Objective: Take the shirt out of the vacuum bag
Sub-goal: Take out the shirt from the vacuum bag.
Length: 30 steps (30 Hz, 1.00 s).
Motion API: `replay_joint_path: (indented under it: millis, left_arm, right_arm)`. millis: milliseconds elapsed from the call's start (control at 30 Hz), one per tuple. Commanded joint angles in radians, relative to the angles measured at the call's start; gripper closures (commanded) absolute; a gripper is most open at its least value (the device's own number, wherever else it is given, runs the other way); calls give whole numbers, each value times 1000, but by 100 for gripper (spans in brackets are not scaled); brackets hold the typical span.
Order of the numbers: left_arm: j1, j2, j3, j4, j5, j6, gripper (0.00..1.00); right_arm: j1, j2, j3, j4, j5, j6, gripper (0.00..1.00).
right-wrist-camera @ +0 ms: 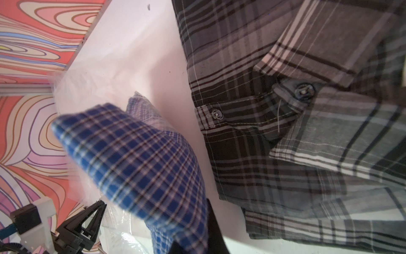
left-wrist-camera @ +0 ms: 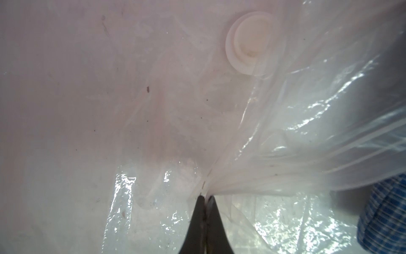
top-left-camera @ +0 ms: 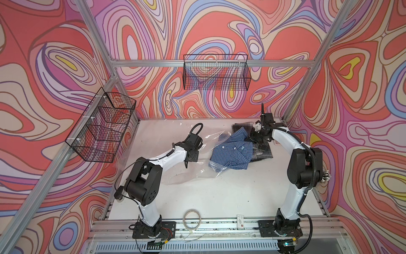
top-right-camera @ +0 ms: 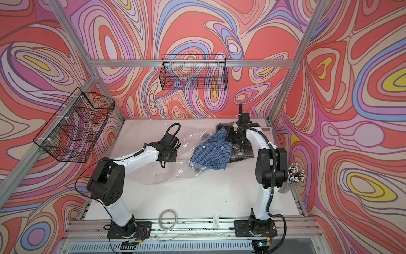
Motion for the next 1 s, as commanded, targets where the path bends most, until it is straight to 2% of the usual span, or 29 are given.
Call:
replay_joint_path:
  millis: [0,167,400,500,700,800,967]
  left_arm:
    - [4,8,24,-31,-1,6,100]
    - [-73,-2,43,-12,-53,56,96]
    - [-186,14,3,52,-86,85,91]
    - [-218,39,0,53,-104,89,89]
    - [-223,72,-32,73,-111,92,85]
    - [-224,83,-38,82,-111,90,79]
    - [-223,37,0,56,-95,89,59]
  right_arm:
    - [17,31,2,103,35,94,100]
    - [32,96,48,198,42,229,100]
    - [53,171,233,157,26,303,100]
    - [61,198,303,106,32,287,100]
    - [61,215,362,-2,63,209,100]
    - [56,210,362,-29,104,178,100]
    - [49,224,352,-3,108,183,100]
